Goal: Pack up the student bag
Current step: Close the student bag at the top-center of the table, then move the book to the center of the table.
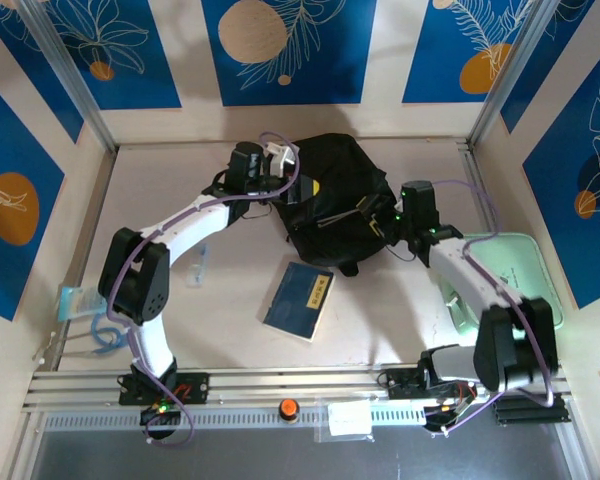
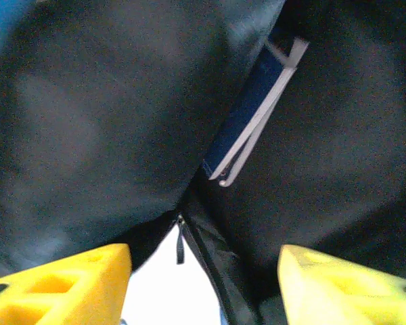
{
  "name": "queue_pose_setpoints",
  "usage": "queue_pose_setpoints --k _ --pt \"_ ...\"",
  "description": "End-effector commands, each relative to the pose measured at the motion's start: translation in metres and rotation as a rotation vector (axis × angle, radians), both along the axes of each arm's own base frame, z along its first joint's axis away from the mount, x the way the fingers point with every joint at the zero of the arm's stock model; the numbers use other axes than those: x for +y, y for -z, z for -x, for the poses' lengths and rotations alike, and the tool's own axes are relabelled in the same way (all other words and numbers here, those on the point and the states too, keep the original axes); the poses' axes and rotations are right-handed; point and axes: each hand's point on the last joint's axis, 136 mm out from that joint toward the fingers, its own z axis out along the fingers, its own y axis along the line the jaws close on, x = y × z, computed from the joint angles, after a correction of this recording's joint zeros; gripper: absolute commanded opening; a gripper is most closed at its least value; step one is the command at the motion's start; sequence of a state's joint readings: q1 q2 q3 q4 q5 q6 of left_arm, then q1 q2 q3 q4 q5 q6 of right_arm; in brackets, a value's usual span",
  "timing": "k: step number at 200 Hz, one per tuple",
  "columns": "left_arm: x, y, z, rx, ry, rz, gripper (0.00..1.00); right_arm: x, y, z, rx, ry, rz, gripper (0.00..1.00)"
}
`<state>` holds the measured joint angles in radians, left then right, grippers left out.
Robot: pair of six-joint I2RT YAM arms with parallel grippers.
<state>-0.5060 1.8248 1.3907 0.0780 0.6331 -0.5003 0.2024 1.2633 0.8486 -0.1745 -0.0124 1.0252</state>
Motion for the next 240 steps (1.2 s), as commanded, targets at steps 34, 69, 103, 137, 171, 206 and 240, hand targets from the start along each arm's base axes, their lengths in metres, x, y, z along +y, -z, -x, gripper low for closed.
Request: queue_pose_setpoints --k 34,69,103,137,171,206,240 --pt "0.072 0.027 0.035 0.075 -0.208 -0.342 0.74 -0.034 -0.030 0.033 -0.023 0.021 0.238 0.74" --pt "0.104 0.068 0.072 0.112 -0.266 -0.584 0.77 -0.014 -0.038 0.024 -0.032 -0.066 0.284 0.83" --pt "0.102 0.111 0.107 0.128 -0.226 -0.757 0.82 0.004 -0.030 0.014 -0.013 -0.105 0.297 0.91" --pt "0.082 0.143 0.129 0.162 -0.143 -0.796 0.92 0.012 -0.023 0.008 0.010 -0.122 0.308 0.95" --pt "0.083 0.173 0.135 0.205 -0.104 -0.874 0.92 0.015 -0.020 0.008 0.013 -0.126 0.303 0.97" --pt "0.087 0.190 0.133 0.221 -0.098 -0.943 0.92 0.015 -0.013 0.008 0.033 -0.120 0.293 0.97" --pt "0.096 0.208 0.139 0.247 -0.059 -1.020 0.92 0.016 -0.011 0.007 0.038 -0.123 0.293 0.97"
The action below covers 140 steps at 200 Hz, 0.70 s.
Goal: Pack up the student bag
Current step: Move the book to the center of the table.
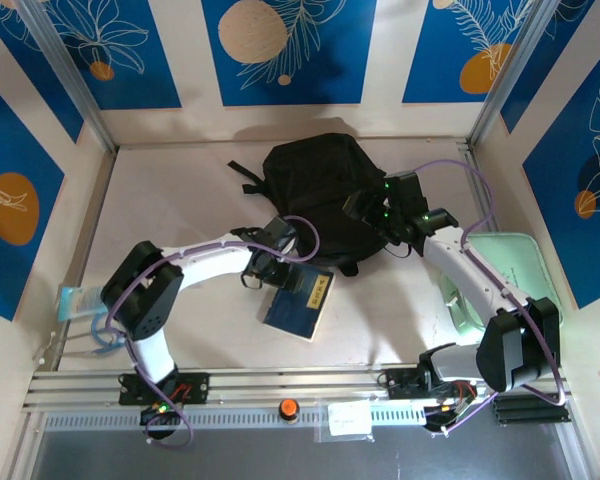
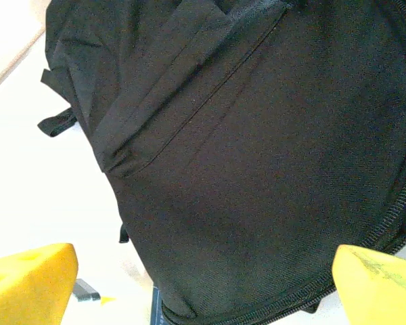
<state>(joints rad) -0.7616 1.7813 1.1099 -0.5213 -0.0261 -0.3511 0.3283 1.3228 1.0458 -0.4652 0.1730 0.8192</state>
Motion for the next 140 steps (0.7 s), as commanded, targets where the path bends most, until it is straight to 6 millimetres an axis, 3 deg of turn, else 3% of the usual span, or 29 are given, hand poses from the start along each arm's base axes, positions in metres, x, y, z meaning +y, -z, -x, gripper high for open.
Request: queue_pose_setpoints --k 1,33,85,121,140 --pt "0.009 0.008 0.004 0.021 0.040 -0.086 0.92 0.002 -0.003 -0.003 -0.003 0.005 -0.002 0.97" --pt "0.030 0.013 0.002 0.004 0.064 -0.185 0.94 0.002 -0.003 -0.004 0.002 0.005 -0.001 0.97" --pt "0.093 0.020 -0.015 0.007 -0.062 -0.254 0.96 -0.001 -0.007 -0.007 -0.010 0.021 0.008 0.96" --pt "0.121 0.008 -0.025 -0.009 -0.213 -0.231 0.96 0.006 -0.004 -0.007 -0.001 0.001 -0.005 0.95" --pt "0.124 -0.006 -0.031 -0.015 -0.264 -0.174 0.95 0.015 -0.003 -0.005 0.001 -0.029 -0.006 0.94"
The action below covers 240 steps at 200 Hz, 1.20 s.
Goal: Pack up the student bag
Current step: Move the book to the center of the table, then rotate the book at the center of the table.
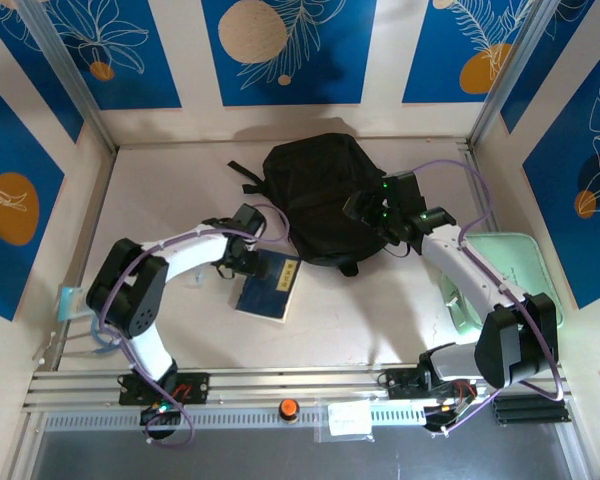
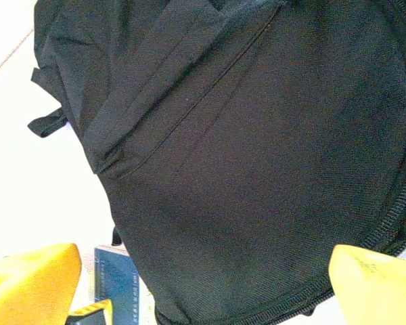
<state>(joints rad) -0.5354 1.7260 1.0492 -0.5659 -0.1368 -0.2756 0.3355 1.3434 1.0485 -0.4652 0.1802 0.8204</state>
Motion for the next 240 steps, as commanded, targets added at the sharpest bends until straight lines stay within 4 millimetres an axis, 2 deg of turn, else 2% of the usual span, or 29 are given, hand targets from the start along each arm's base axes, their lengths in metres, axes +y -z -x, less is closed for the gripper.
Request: queue_pose_setpoints --k 1,34,59,77,96,128,144,166,199,240 --pt "0.026 -0.008 0.007 0.015 -0.086 -0.033 0.95 0.015 -0.009 -0.004 -0.015 -0.031 -0.017 0.94" --pt "0.007 -0.049 -0.004 -0.031 -0.159 0.244 0.95 0.050 -0.013 0.002 -0.018 -0.136 -0.009 0.94" --pt "0.010 -0.070 -0.006 -0.056 -0.203 0.354 0.96 0.088 -0.009 0.010 -0.010 -0.235 0.013 0.94" --pt "0.020 -0.073 -0.004 -0.054 -0.235 0.388 0.98 0.119 0.004 0.021 0.025 -0.317 0.021 0.90" --pt "0.030 -0.068 -0.001 -0.034 -0.278 0.413 1.00 0.150 0.021 0.036 0.083 -0.399 0.042 0.82" --pt "0.039 -0.063 0.000 -0.025 -0.305 0.415 1.00 0.185 0.054 0.068 0.182 -0.492 0.122 0.77" --pt "0.042 -0.061 -0.002 -0.030 -0.318 0.412 1.00 0.192 0.070 0.078 0.219 -0.510 0.179 0.73" --pt "0.046 -0.057 -0.003 -0.030 -0.335 0.408 1.00 0.187 0.092 0.085 0.270 -0.484 0.283 0.68" --pt "0.047 -0.054 -0.003 -0.026 -0.346 0.417 1.00 0.185 0.117 0.090 0.340 -0.464 0.314 0.59" --pt "0.044 -0.052 -0.001 -0.012 -0.344 0.436 1.00 0.192 0.140 0.081 0.387 -0.471 0.293 0.35"
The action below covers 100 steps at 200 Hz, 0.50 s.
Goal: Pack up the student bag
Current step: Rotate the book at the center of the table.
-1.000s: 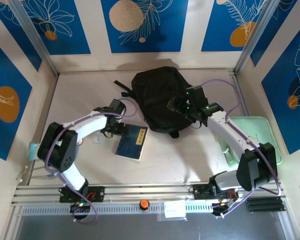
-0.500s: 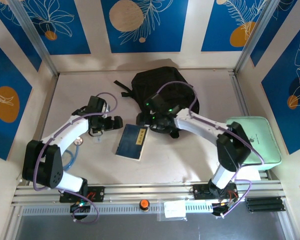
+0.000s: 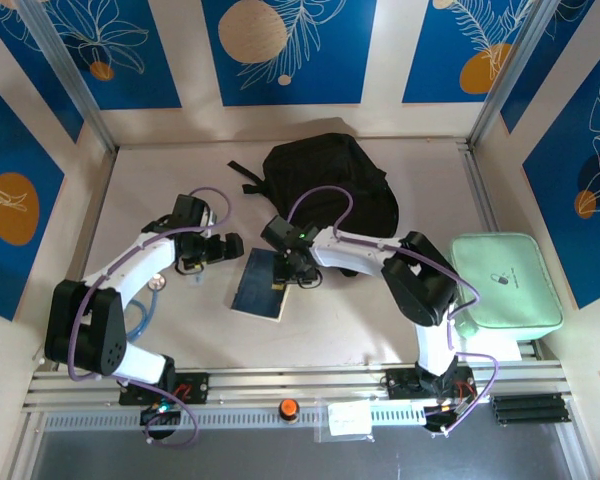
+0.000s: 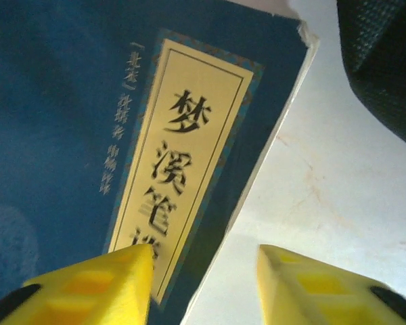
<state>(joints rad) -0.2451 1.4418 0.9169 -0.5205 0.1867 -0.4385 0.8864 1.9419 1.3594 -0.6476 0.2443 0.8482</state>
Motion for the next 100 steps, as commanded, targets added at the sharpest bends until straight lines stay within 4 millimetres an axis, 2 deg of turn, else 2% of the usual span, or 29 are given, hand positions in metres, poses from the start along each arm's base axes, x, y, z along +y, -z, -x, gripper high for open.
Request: queue_pose_setpoints --k 1,13,49,71,100 --pt "-0.002 0.004 0.002 0.020 -0.007 0.036 1.00 0.005 0.004 -0.008 0.023 0.021 -0.007 0.34" --pt "-0.004 0.005 0.003 0.025 -0.002 0.047 1.00 0.008 0.006 -0.013 0.017 0.014 -0.007 0.28" --pt "-0.009 0.009 0.007 0.051 0.006 0.083 1.00 0.025 0.014 -0.034 0.000 -0.023 -0.047 0.21" --pt "-0.011 0.014 0.010 0.071 -0.002 0.095 0.98 0.033 0.016 -0.053 -0.034 -0.053 -0.059 0.21" --pt "0.000 0.026 0.017 0.115 -0.085 0.057 0.88 0.038 0.008 -0.066 -0.060 -0.063 -0.074 0.22"
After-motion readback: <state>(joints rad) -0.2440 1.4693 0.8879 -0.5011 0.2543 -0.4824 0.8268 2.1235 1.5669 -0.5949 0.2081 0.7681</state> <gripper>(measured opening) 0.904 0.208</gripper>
